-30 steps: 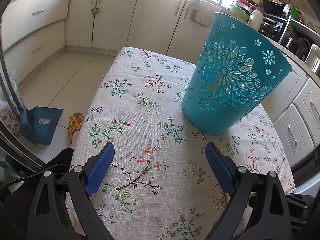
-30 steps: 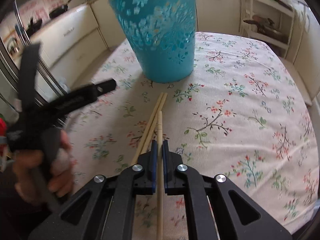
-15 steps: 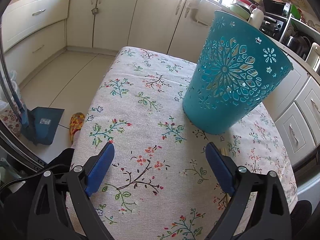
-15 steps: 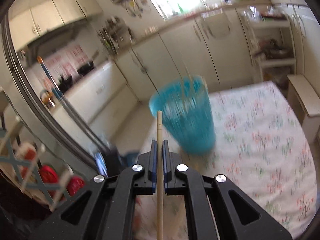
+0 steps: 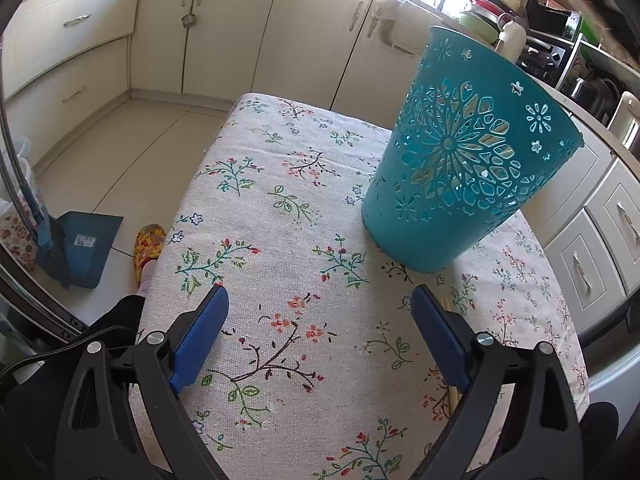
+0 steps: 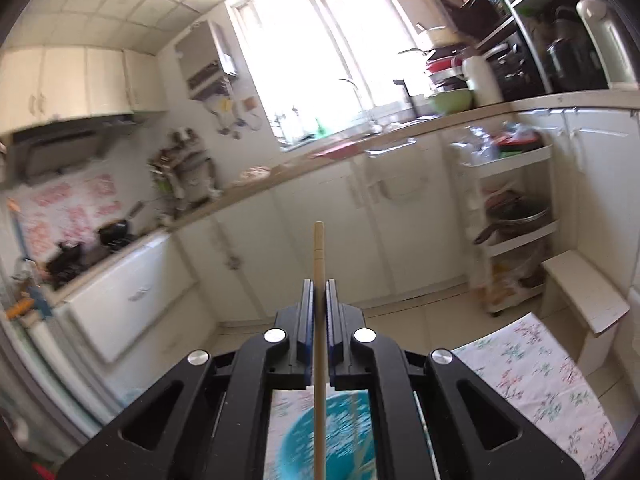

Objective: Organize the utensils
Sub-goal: 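Lift the chopstick over the teal cup and release it with the right gripper, then lower the right gripper and grasp another loose chopstick, then grasp a chopstick from the bundle with the left gripper while the right gripper holds its chopstick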

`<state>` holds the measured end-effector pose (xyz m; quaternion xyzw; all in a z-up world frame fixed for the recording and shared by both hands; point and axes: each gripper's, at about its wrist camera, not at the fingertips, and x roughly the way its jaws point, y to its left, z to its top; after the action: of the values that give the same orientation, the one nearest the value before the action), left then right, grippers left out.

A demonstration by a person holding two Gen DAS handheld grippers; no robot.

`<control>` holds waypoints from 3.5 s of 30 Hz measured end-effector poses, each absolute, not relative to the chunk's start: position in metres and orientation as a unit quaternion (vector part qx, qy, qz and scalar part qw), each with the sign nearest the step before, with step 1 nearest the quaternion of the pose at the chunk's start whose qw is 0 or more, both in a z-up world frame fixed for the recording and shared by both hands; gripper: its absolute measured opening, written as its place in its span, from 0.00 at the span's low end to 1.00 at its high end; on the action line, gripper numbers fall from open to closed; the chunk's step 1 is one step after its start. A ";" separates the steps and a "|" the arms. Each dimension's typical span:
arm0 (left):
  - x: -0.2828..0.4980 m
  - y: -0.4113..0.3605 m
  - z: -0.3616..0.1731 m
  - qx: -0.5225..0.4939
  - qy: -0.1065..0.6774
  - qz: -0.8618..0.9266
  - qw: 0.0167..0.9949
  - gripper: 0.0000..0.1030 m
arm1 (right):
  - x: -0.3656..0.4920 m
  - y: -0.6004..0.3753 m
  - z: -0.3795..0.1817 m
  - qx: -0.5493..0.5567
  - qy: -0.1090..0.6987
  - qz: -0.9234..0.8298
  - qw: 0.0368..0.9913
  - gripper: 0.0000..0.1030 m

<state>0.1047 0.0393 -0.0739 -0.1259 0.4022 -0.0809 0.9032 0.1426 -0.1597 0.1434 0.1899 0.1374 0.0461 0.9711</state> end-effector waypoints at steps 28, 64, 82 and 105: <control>0.103 0.044 -0.073 -0.133 0.399 -0.071 0.904 0.86 | -0.008 -0.162 -0.029 0.108 0.366 0.044 0.923 0.38; 0.100 0.010 -0.070 -0.046 0.414 -0.133 0.900 0.87 | 0.018 -0.170 -0.073 0.046 0.432 0.057 0.899 0.07; 0.097 -0.059 -0.079 0.075 0.455 -0.134 0.877 0.11 | 0.019 -0.192 -0.074 0.115 0.429 0.089 0.891 0.06; 0.072 -0.026 -0.026 0.003 0.459 -0.191 0.868 0.04 | 0.043 -0.193 -0.077 0.115 0.430 0.127 0.886 0.06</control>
<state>0.0716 -0.0265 -0.0255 0.0034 0.4589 -0.1906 0.8678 0.0433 -0.1929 -0.0774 0.1153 0.4303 0.1274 0.8862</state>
